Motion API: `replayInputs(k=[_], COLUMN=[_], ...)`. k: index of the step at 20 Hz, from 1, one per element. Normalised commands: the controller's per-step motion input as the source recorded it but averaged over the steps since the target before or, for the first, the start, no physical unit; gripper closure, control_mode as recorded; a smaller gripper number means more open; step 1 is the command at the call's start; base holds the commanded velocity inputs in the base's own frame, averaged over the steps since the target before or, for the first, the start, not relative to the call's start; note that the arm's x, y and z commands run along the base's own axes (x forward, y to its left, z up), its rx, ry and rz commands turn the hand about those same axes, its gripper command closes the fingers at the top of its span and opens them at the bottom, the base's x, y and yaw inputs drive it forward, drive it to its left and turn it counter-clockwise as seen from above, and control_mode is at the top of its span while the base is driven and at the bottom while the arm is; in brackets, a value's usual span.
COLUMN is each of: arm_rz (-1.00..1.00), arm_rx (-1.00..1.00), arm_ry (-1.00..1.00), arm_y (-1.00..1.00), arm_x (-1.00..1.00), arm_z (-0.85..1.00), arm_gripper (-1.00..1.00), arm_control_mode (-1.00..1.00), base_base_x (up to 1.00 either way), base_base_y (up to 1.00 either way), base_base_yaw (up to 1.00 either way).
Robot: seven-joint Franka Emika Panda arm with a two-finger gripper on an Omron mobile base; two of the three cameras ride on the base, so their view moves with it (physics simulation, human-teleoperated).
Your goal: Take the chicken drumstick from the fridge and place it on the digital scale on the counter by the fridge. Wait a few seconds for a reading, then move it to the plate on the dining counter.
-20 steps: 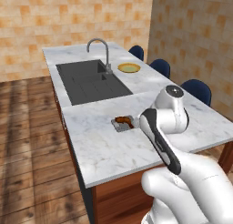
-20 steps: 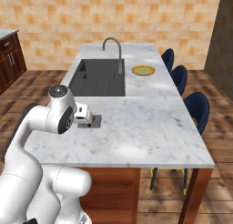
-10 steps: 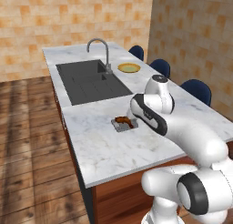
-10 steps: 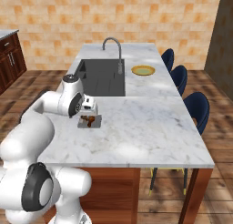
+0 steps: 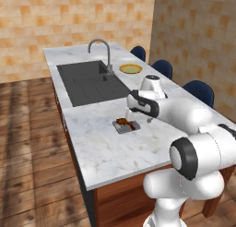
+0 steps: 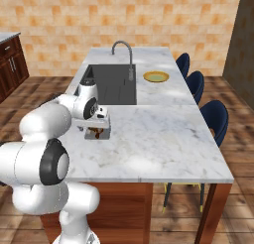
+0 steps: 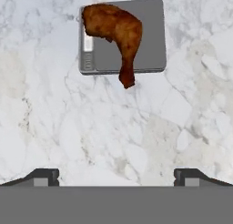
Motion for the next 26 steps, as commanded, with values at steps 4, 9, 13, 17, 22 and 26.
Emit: replayInputs(k=[4, 9, 13, 17, 22, 26], arm_rz=[0.00, 0.00, 0.00, 0.00, 0.00, 0.00], arm_rx=[0.00, 0.00, 0.00, 0.02, 0.01, 0.00], arm_ry=[0.07, 0.00, -0.01, -0.03, 0.00, 0.00], arm_y=[0.10, 0.27, 0.11, -0.04, -0.13, -0.03], arm_x=[0.22, 0.12, 0.19, 0.24, 0.18, 0.16], arm_z=[-0.51, -0.41, -0.25, -0.18, -0.18, -0.10], arm_gripper=[-1.00, -1.00, -1.00, -1.00, -1.00, -1.00], arm_control_mode=[-1.00, -1.00, -1.00, -1.00, -1.00, -1.00], base_base_x=[0.00, 0.00, 0.00, 0.00, 0.00, 0.00], base_base_y=[0.00, 0.00, 0.00, 0.00, 0.00, 0.00], base_base_yaw=[0.00, 0.00, 0.00, 0.00, 0.00, 0.00])
